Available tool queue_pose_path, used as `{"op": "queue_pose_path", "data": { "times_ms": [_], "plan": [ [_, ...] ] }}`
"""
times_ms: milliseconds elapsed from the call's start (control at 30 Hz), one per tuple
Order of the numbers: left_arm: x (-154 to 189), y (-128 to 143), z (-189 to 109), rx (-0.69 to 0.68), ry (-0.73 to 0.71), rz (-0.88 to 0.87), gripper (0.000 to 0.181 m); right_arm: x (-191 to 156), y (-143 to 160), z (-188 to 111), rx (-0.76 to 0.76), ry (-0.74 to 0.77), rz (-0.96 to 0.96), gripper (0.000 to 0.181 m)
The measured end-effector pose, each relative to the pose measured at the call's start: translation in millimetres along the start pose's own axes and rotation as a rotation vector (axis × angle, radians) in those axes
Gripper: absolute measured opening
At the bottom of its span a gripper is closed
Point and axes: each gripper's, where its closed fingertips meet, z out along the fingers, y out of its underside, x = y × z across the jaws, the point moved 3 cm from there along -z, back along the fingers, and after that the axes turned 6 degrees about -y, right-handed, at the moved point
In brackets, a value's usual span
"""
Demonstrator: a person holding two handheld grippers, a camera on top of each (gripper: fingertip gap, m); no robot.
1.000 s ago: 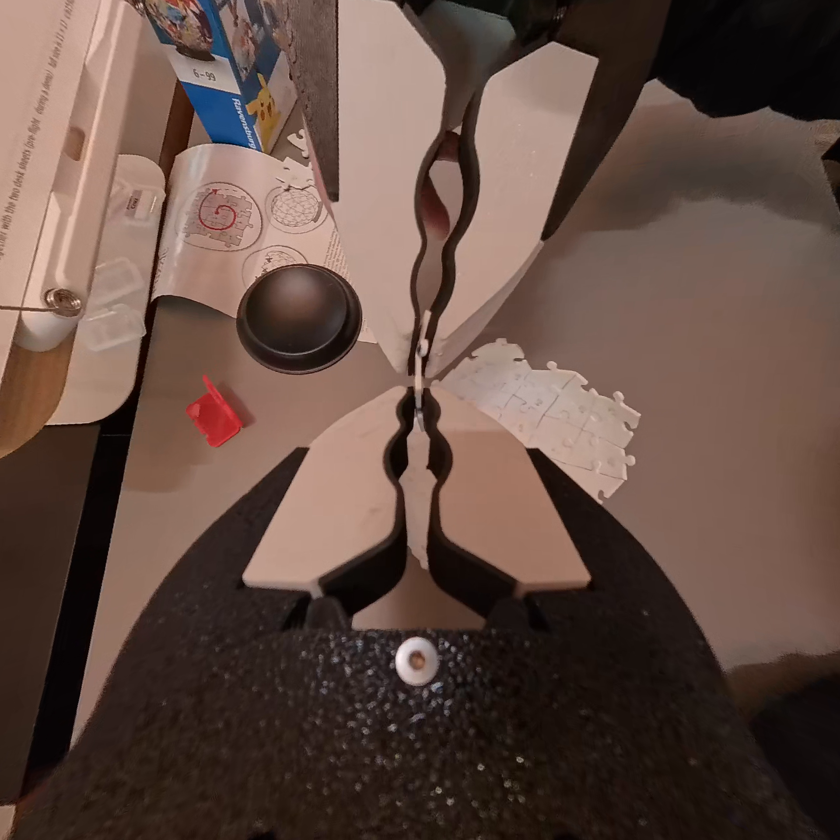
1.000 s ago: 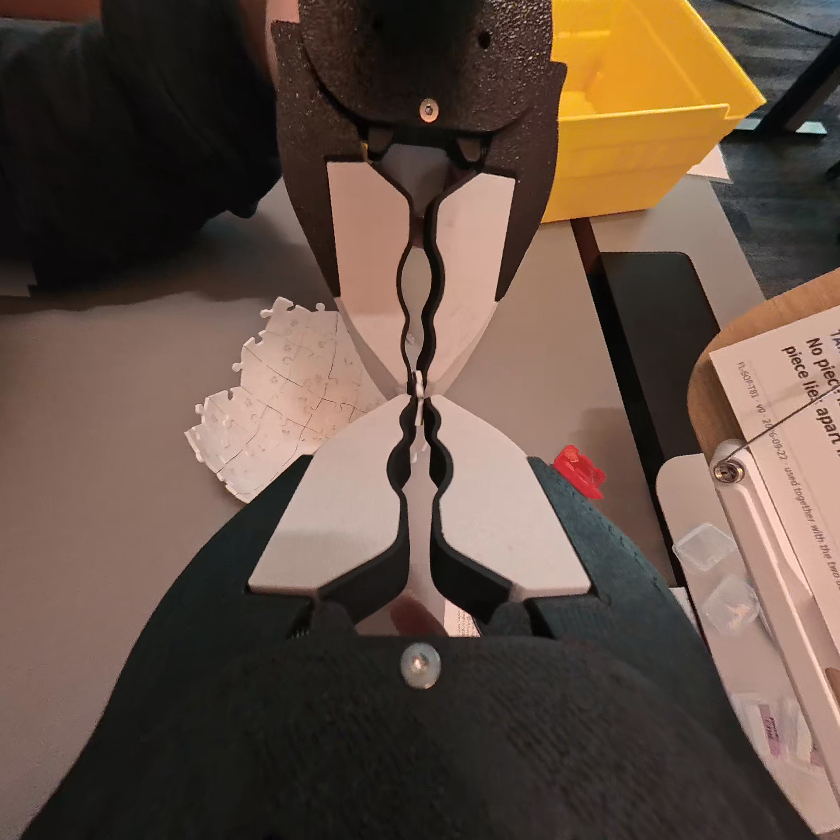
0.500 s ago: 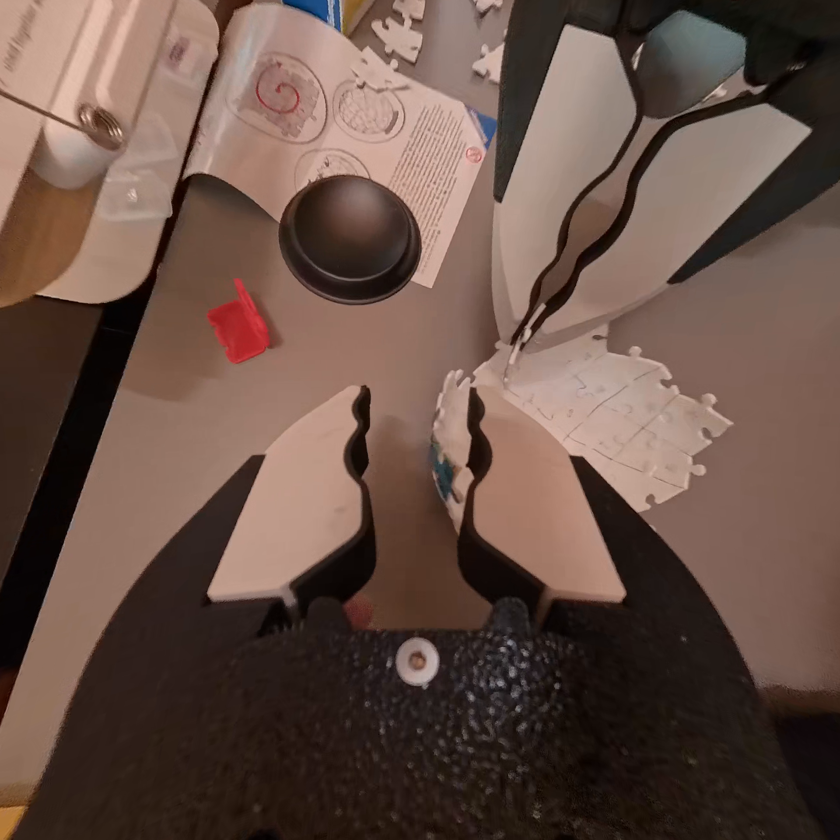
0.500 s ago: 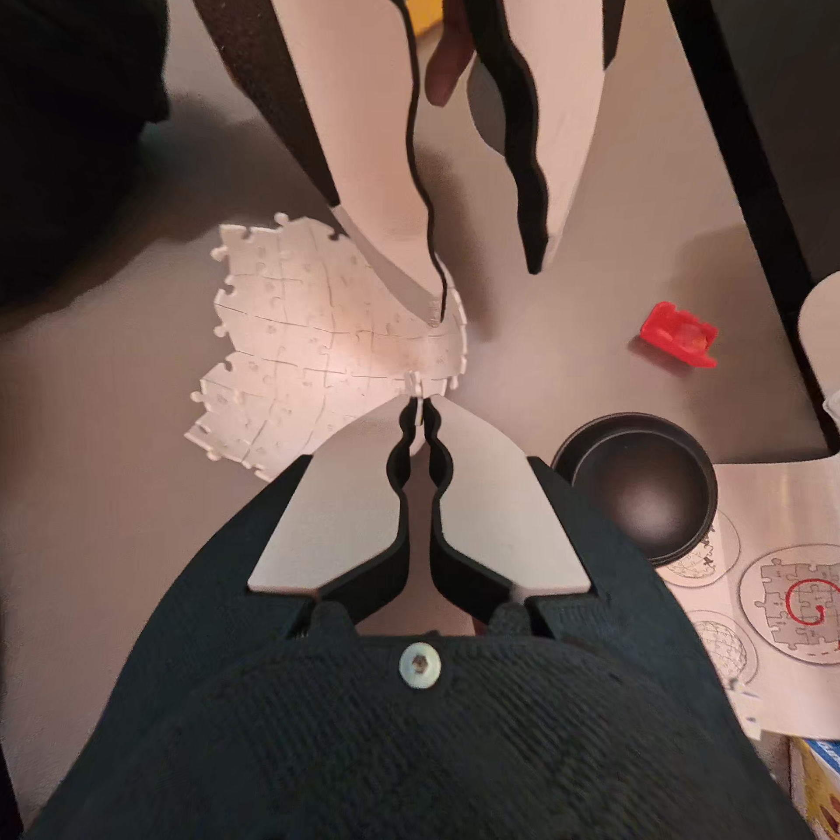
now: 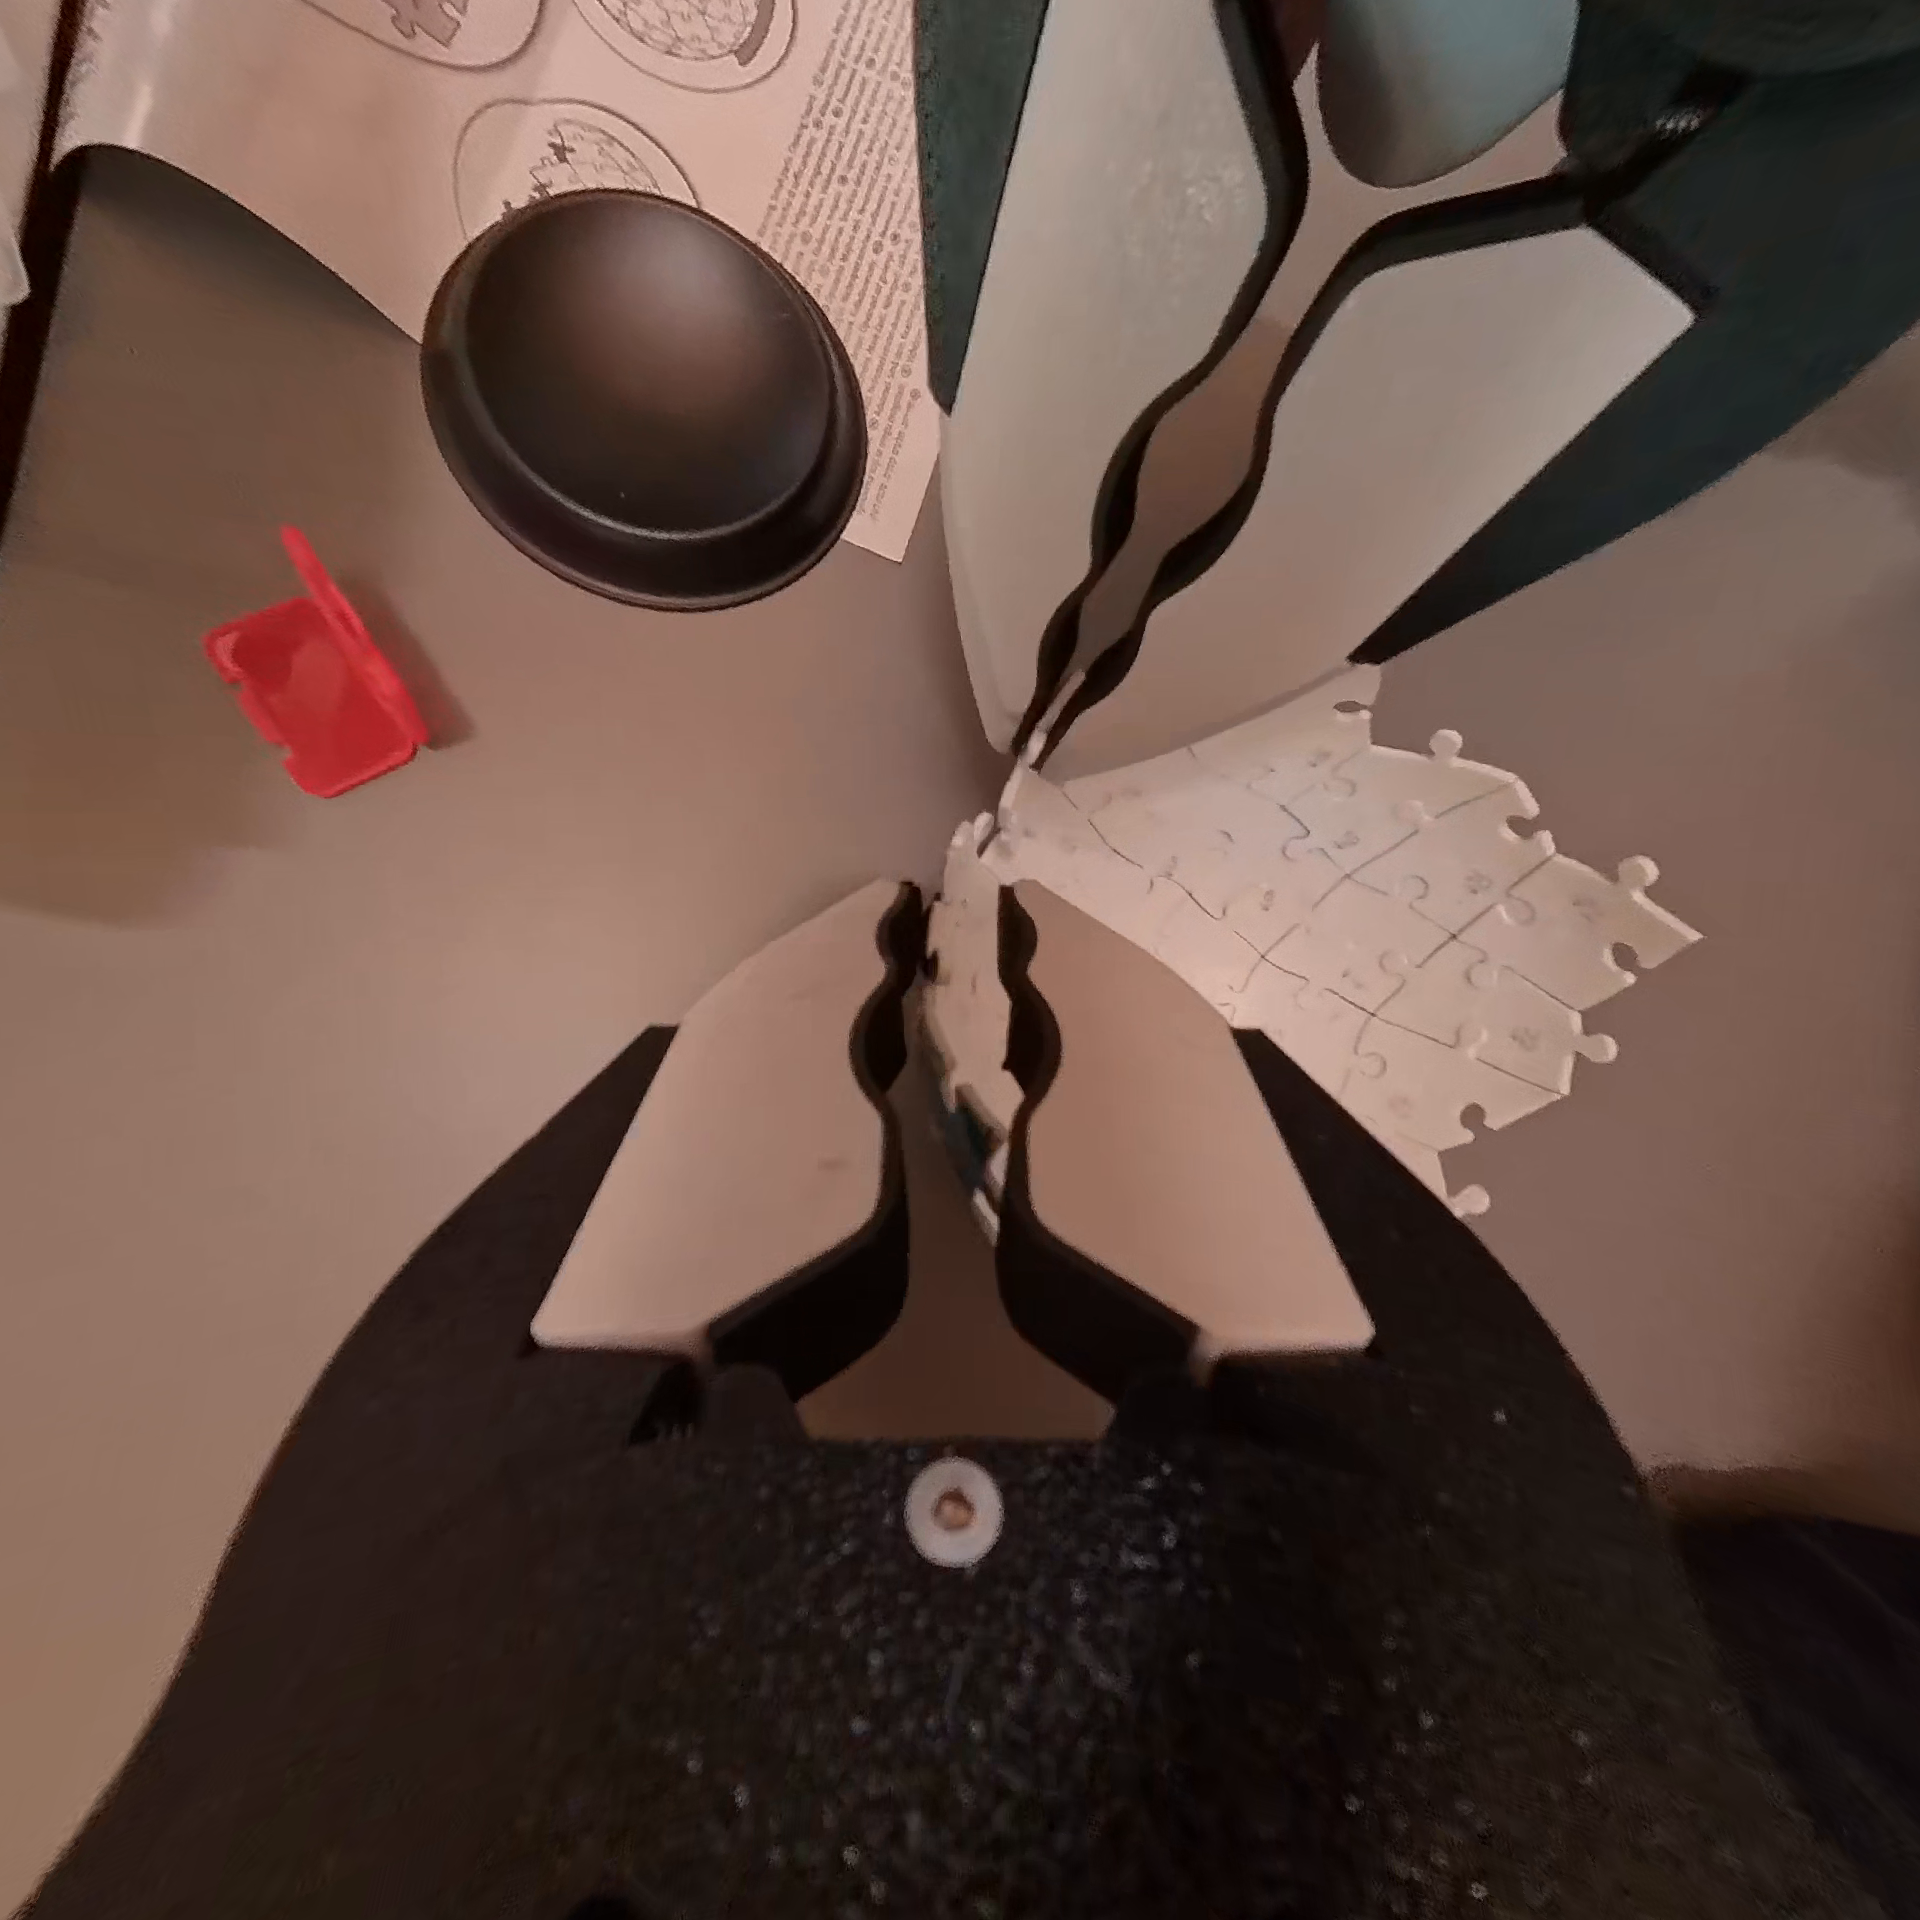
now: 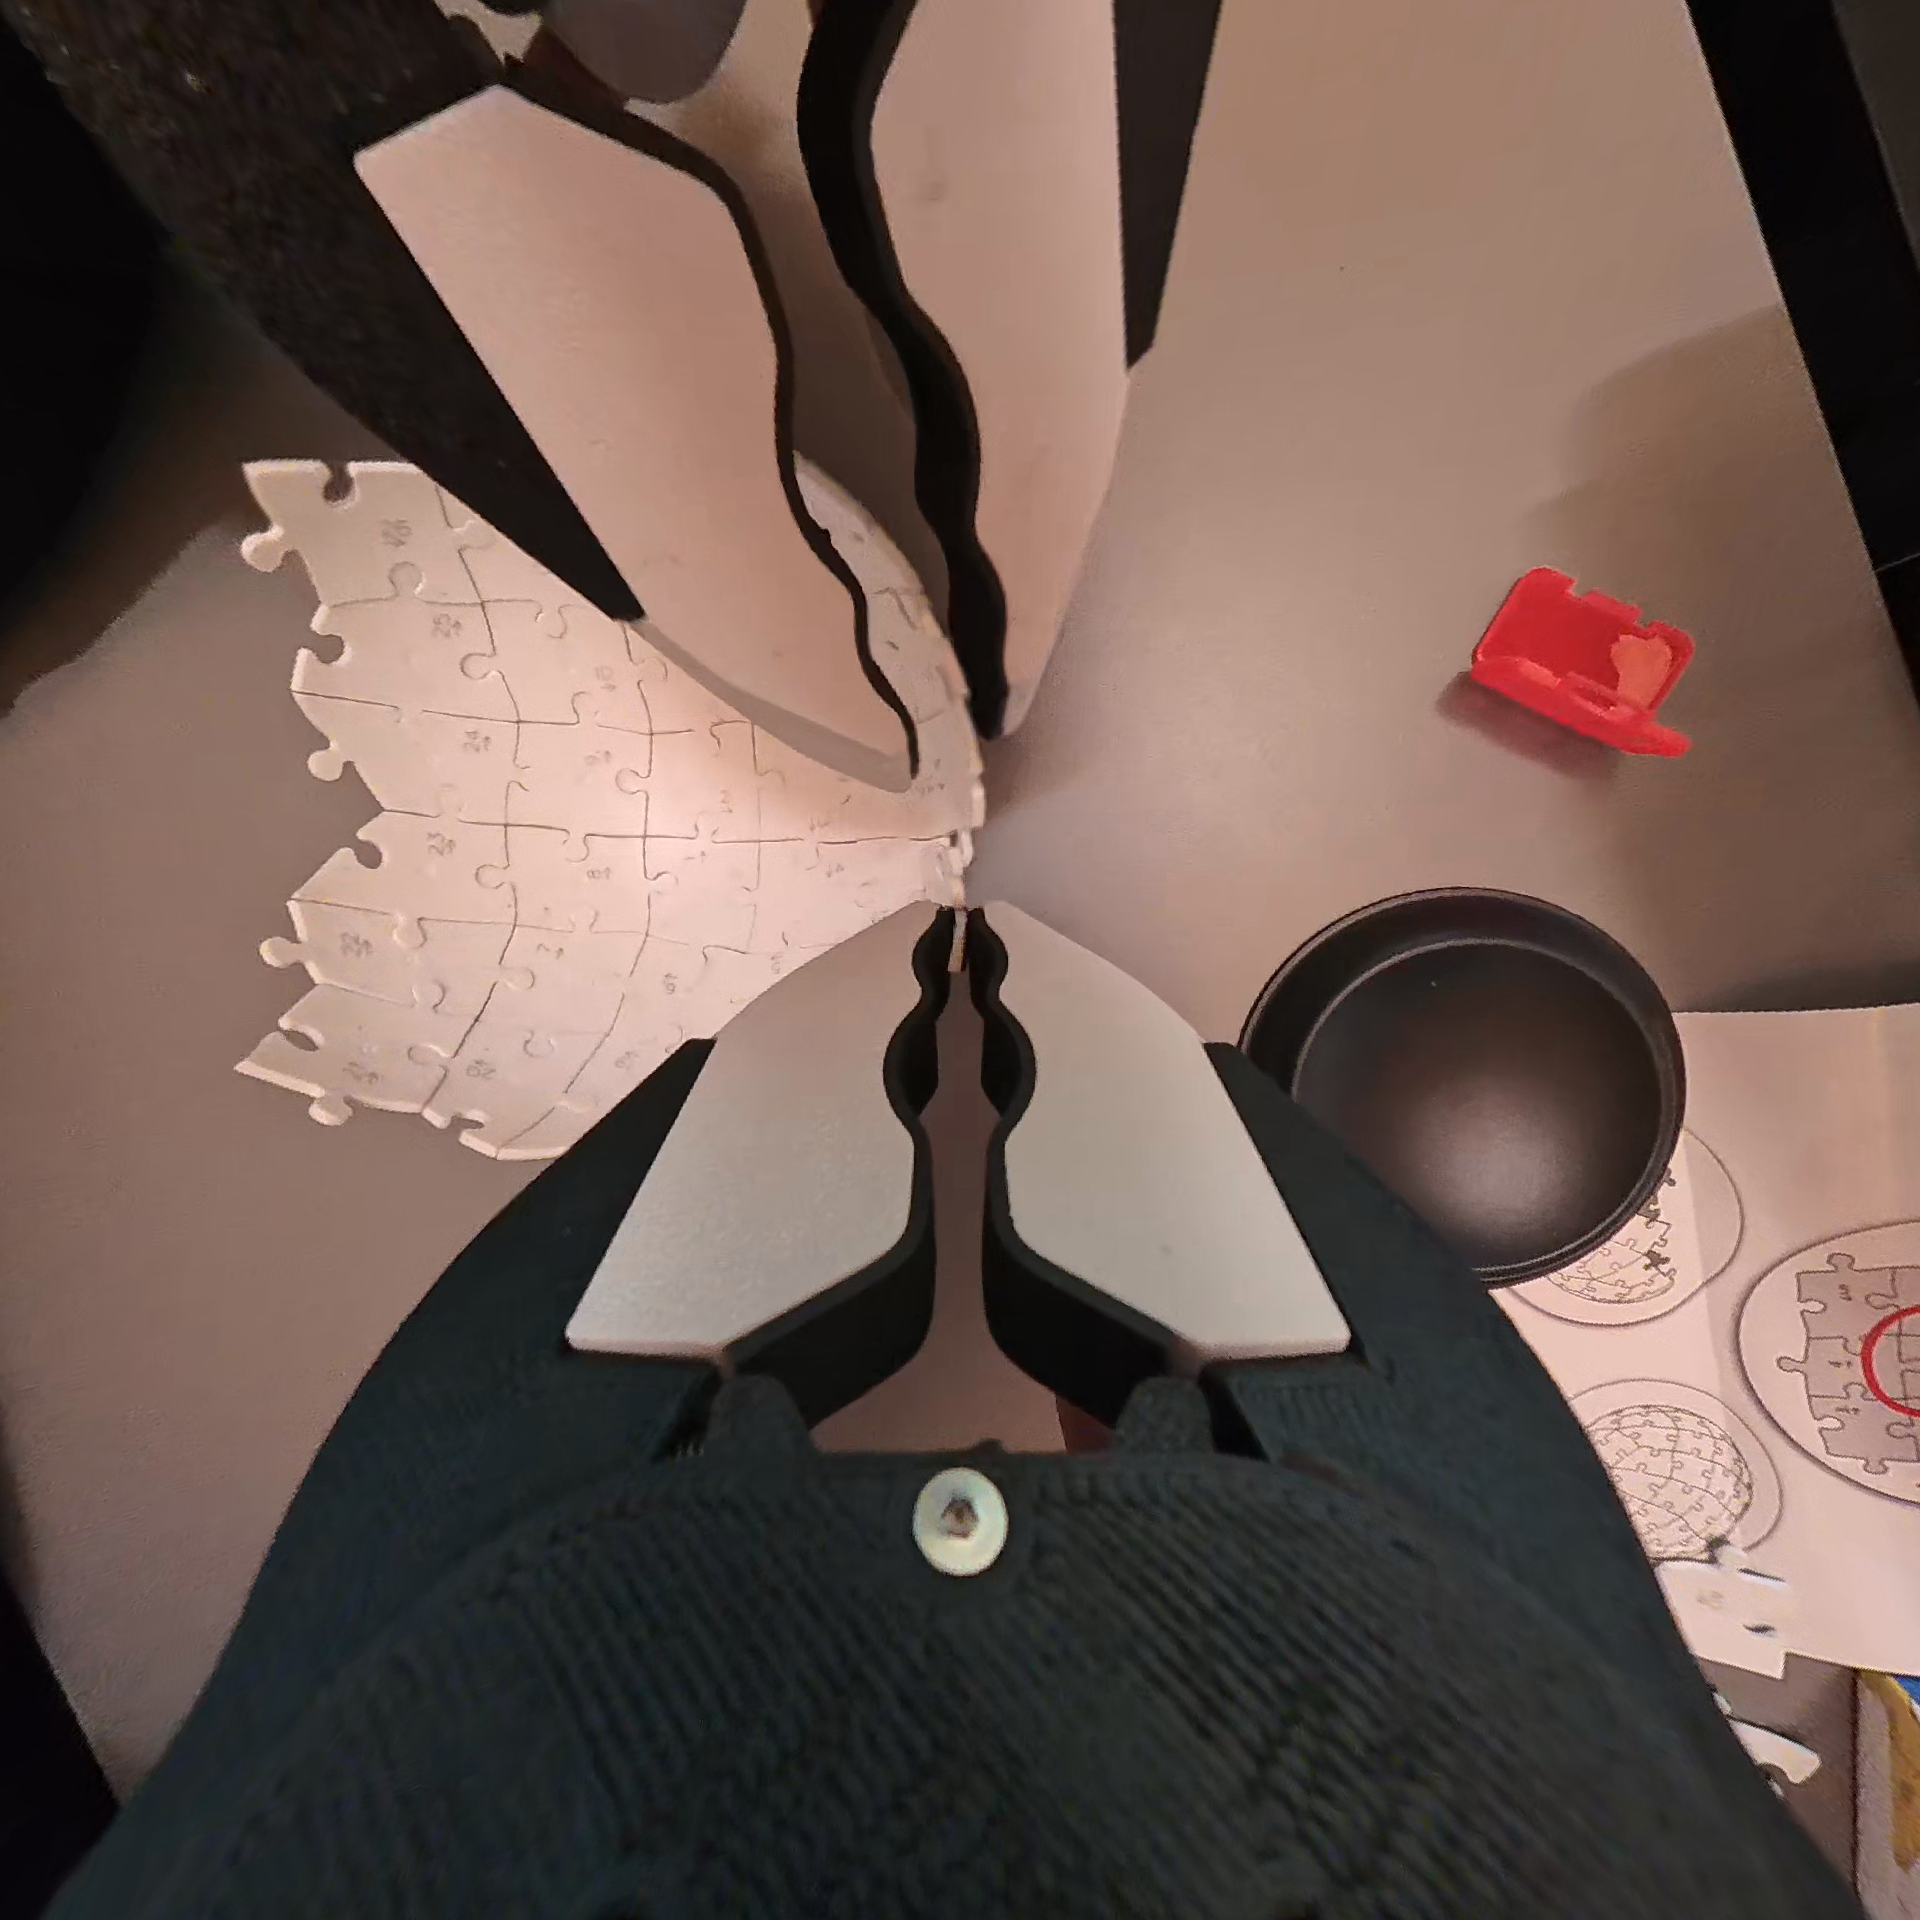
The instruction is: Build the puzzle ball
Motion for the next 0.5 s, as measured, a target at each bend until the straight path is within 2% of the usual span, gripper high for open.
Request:
{"op": "queue_pose_path", "data": {
  "times_ms": [500],
  "plan": [
    [-0.6, 2.6, -1.1, 0.018, 0.051, -0.044, 0.009, 4.7, -2.9, 6.9, -0.021, -0.009, 0.018, 0.004]
  ]
}}
